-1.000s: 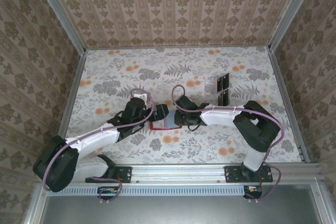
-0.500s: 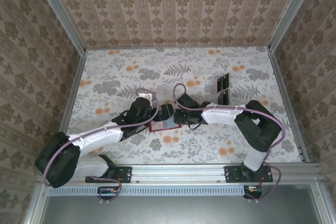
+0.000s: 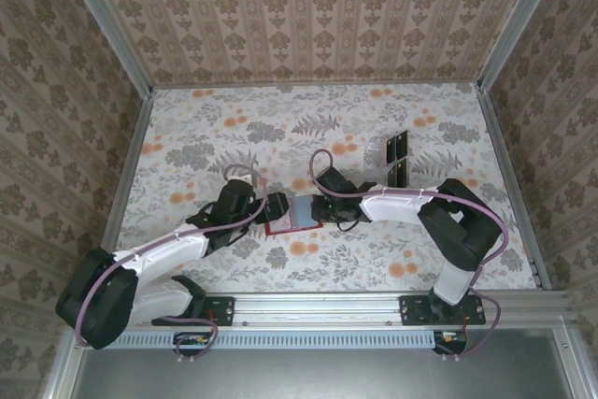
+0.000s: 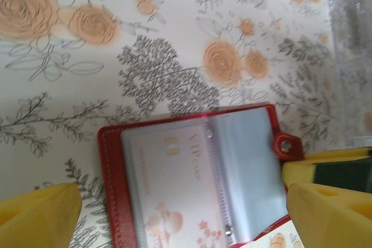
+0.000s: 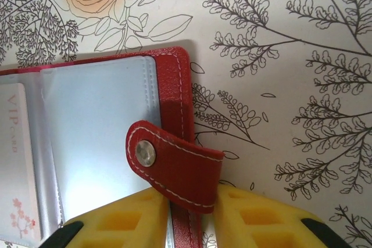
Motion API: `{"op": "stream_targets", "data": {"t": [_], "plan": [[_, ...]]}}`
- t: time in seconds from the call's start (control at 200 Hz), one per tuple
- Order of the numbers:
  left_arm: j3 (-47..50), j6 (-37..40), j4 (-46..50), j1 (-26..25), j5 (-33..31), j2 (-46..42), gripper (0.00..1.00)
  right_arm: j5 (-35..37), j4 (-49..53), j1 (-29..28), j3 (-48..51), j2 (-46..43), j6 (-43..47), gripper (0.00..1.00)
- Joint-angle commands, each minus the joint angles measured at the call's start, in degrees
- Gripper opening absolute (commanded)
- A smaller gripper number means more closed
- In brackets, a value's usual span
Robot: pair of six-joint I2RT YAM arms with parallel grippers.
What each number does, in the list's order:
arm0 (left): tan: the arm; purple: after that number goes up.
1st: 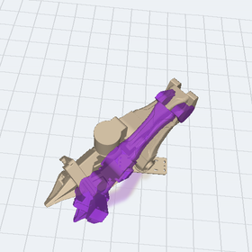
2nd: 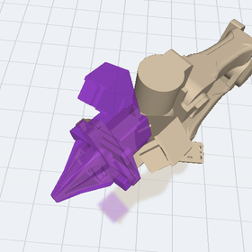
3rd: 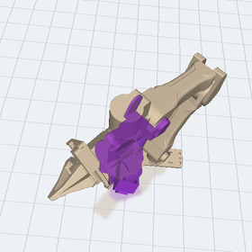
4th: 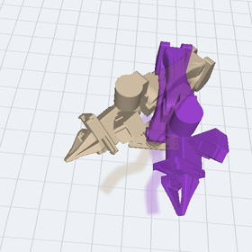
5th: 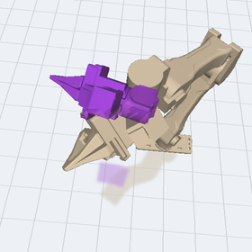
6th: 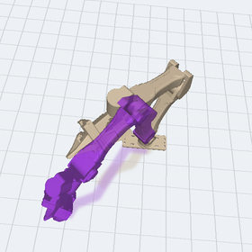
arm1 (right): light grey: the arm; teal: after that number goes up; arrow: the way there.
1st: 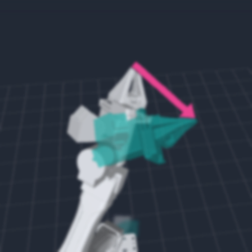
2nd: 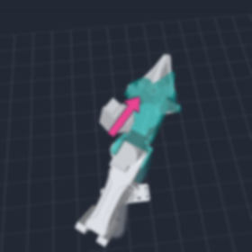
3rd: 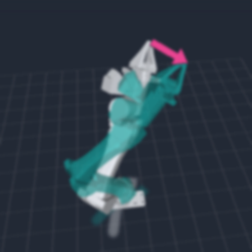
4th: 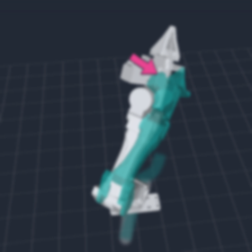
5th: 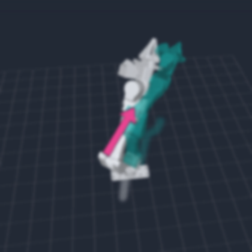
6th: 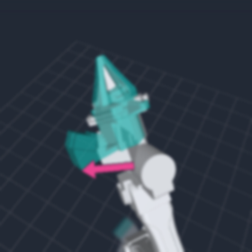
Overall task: Put the credit cards into the card holder
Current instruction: Close the card holder at the center of the table.
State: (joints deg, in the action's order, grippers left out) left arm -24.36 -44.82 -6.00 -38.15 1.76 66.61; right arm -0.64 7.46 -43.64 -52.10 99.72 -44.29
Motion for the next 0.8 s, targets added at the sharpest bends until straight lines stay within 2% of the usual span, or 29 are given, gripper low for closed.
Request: {"op": "stream_targets", "data": {"t": [0.0, 0.495, 0.795], "plan": [[1.48, 1.75, -2.46, 0.44, 1.31, 1.63, 1.0, -1.61, -1.16, -1.18, 0.6, 1.66, -1.05, 0.25], [2.19, 2.06, -7.95, 0.66, 3.24, 8.11, 1.0, -1.78, -2.02, -3.05, 0.86, 2.47, -2.64, 0.23], [2.56, 1.67, -7.79, 0.53, 3.19, 7.83, 1.0, -2.03, -2.67, -3.23, 0.94, 3.04, -2.99, 0.22]]}}
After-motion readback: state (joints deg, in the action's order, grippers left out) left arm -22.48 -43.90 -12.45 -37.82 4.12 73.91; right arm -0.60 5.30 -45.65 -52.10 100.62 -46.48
